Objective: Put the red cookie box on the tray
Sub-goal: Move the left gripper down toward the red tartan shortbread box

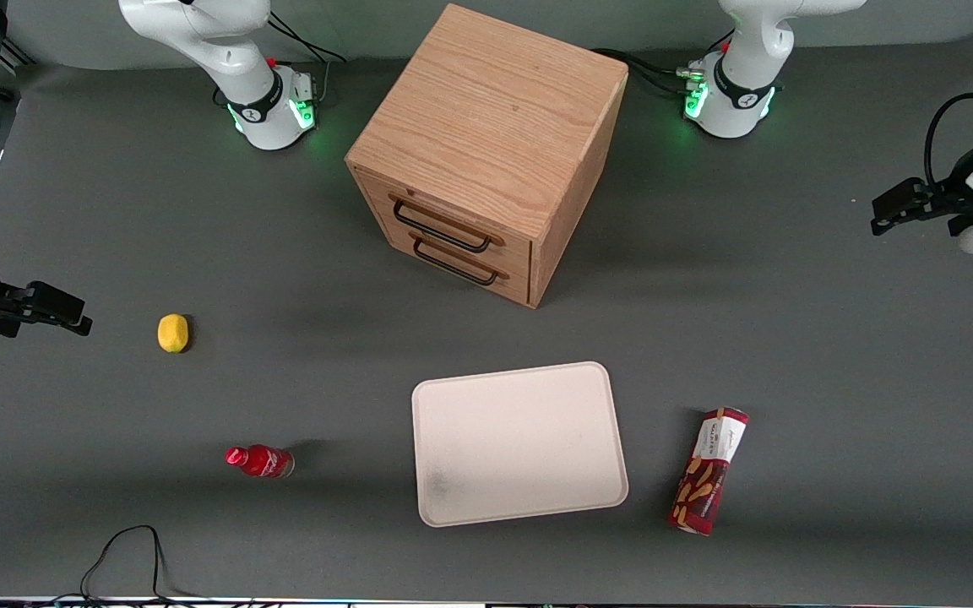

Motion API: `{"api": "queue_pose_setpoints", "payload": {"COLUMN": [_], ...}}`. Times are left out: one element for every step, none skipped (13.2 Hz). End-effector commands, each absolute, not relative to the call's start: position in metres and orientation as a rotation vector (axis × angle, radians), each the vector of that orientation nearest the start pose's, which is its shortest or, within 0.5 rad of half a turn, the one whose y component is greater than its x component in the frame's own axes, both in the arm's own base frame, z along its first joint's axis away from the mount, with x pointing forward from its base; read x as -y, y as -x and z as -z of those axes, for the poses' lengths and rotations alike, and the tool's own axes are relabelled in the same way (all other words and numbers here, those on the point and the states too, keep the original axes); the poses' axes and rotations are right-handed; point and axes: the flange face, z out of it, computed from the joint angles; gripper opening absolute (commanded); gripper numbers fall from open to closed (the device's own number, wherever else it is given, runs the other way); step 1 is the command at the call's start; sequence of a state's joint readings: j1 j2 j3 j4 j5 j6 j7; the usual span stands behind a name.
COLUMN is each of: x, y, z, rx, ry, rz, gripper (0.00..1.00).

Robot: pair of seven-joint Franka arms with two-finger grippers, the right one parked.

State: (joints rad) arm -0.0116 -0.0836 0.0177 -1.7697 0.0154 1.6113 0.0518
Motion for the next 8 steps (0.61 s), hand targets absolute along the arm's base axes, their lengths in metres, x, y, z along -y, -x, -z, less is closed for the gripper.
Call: {"api": "queue_pose_setpoints", "payload": {"x": [0.004,0.014,0.030,0.041,0.056,0.072,0.093,0.110], "y": [-0.547,-0.564,-0.585,-0.609,-0.632,-0.652,-0.671,-0.690], "z": [-0.558,-0.541,-0.518,-0.498,-0.477,-0.453,-0.430,-0.406], "rx": [-0.155,-0.187,-0.249,-0.284,-0.318,-0.366,-0.441,-0.477], "ry": [3.133,3.159,3.186,3.192,3.188,3.176,3.162,3.155], "rz": [-0.109,-0.074,-0.055,-0.028,-0.024,-0.052,-0.069,-0.065], "gripper": [1.00,1.00,1.00,1.00,1.00,1.00,1.00,1.00]}}
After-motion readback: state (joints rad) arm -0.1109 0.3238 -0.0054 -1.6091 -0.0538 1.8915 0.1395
